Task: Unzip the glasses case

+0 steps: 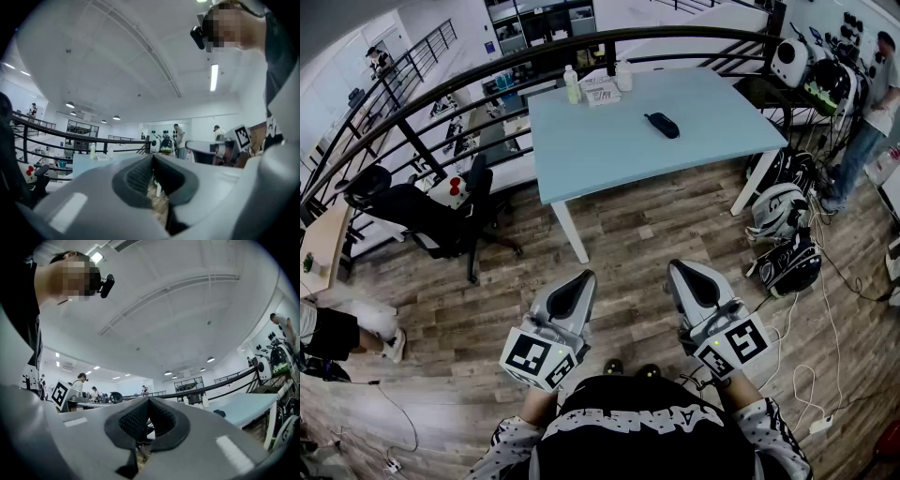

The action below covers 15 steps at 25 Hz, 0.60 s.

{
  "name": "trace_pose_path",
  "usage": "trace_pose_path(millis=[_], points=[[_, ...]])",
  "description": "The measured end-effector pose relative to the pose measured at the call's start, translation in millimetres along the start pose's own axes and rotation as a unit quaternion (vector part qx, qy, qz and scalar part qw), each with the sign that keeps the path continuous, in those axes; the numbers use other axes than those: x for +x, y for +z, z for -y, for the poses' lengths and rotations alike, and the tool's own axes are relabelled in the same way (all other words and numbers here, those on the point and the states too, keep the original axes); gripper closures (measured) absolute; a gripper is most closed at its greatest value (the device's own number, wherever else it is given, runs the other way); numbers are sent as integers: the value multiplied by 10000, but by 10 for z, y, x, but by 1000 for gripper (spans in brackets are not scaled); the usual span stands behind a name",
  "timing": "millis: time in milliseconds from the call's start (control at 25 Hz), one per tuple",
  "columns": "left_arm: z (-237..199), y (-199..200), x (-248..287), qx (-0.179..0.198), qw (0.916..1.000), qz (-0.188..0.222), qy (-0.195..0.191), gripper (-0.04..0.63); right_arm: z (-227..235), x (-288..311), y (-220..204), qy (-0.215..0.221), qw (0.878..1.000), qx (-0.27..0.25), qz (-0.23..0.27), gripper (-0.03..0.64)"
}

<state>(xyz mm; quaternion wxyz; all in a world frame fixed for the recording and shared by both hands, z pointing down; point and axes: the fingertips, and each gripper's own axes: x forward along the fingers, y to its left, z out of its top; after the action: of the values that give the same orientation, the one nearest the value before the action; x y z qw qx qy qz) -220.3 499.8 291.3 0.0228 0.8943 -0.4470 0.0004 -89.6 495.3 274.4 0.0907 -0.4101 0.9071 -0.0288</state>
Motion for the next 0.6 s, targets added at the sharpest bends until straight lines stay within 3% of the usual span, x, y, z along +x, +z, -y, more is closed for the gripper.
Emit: trace_pose_path(millis=[600], points=[[22, -37, -55, 37, 9997, -109, 229, 595, 101, -38, -9, 33, 9997, 190, 142, 611]])
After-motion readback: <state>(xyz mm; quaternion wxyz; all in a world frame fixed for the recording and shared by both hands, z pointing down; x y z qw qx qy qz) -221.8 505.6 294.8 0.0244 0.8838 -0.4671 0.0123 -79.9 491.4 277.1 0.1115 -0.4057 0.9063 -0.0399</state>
